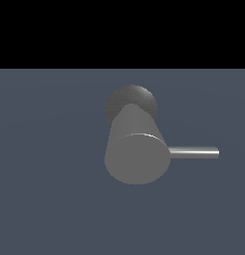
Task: Turn on the faucet by rotating a designated handle.
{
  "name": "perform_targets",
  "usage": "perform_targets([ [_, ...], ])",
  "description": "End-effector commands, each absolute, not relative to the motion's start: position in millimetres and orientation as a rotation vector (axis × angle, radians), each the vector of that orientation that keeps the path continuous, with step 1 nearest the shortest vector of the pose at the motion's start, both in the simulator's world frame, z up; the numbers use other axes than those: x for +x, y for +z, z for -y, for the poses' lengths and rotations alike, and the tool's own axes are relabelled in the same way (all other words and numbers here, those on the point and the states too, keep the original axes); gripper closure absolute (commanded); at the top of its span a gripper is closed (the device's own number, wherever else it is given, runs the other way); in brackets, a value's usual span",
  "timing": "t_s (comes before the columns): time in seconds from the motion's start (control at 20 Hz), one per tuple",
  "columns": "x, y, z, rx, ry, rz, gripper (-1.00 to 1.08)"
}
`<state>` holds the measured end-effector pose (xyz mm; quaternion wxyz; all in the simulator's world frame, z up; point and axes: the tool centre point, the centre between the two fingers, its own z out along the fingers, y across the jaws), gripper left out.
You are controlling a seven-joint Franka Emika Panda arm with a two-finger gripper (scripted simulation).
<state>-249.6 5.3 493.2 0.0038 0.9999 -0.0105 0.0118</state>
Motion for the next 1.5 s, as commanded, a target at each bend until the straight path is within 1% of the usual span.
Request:
perform_targets([
  [0.0,-249.6,493.2,-5.3,3.134,0.037,0.033,1.08],
  [0.4,-247.9,499.1,-3.0,3.196,0.095,0.034,1.08],
  [0.75,-243.7,515.6,4.8,3.346,0.258,0.040,1.08],
  [1.05,-239.0,540.1,20.9,3.527,0.514,0.064,1.08],
  [1.45,-234.9,576.0,59.1,3.737,0.970,0.149,1.08],
])
